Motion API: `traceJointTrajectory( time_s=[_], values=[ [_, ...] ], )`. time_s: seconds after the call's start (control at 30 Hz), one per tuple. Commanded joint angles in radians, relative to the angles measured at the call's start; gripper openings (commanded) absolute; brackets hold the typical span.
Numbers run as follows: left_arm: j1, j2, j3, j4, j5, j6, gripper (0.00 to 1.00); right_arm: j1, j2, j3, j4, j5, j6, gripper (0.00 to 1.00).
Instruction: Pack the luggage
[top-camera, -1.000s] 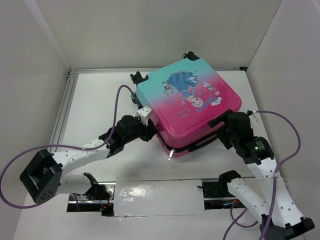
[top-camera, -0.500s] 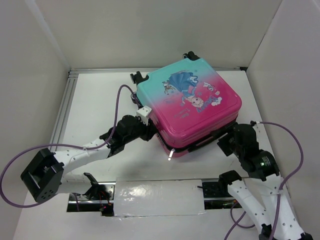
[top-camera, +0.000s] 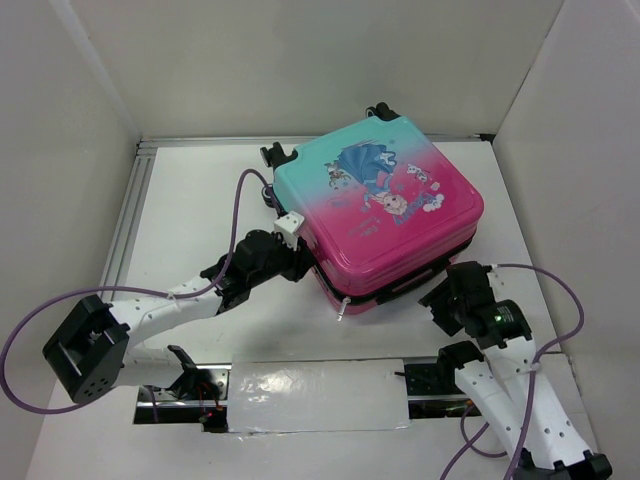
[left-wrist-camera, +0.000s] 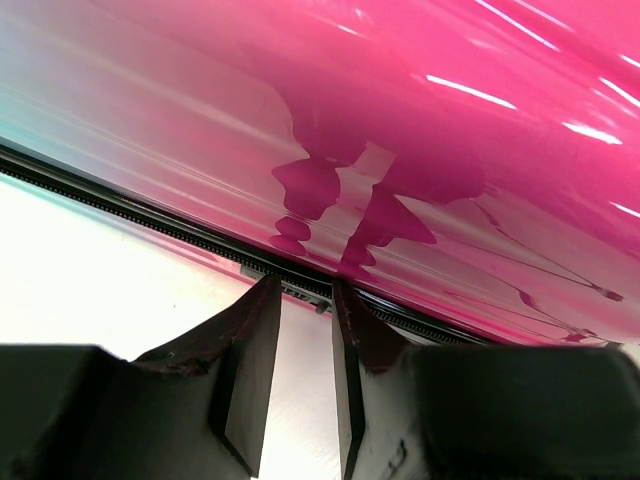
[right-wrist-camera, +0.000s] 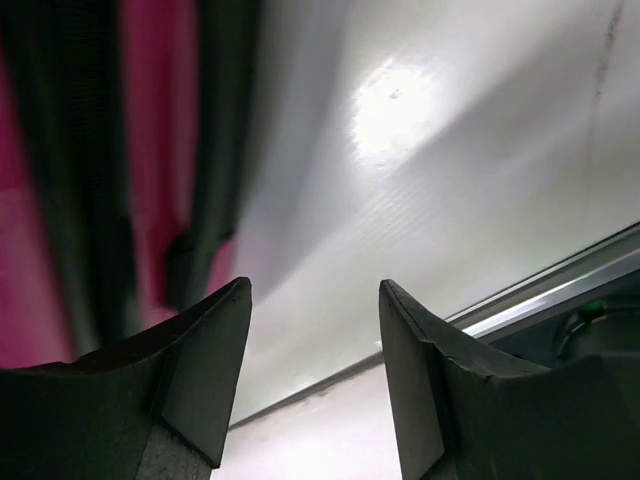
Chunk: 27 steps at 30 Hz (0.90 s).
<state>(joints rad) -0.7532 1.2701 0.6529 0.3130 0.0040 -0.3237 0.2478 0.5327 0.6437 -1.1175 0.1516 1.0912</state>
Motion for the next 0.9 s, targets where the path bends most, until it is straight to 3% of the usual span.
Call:
traceJointTrajectory(
  time_s=[0.0,0.03,0.23,0.5,0.67,0.87],
  values=[
    [0.005,-0.008,0.011,0.025,-0.025,0.003,0.39,-0.007,0.013,-0.061,0.125,0.017,0.012,0.62],
    [0.005,-0.041,-0.001,0.006,-0.025,0.003,0.39,-0.007,0.032,-0.082,0.216,0.017,0.012,0.63],
    [0.005,-0.109,-0.041,-0.032,-0.025,0.003,0.39,-0.007,0.035,-0.107,0.359,0.026,0.001,0.68],
    [0.005,-0.181,-0.111,-0.041,0.03,-0.058,0.39,-0.007,0.067,-0.231,0.441,0.026,0.021,0.72],
    [-0.057,-0.241,-0.145,-0.041,0.105,-0.072,0.41,-0.007,0.089,-0.263,0.513,0.078,0.055,0.69],
    [-0.156,-0.198,-0.142,-0.014,0.197,-0.043,0.42,-0.007,0.139,-0.273,0.573,0.114,0.045,0.67]
  ],
)
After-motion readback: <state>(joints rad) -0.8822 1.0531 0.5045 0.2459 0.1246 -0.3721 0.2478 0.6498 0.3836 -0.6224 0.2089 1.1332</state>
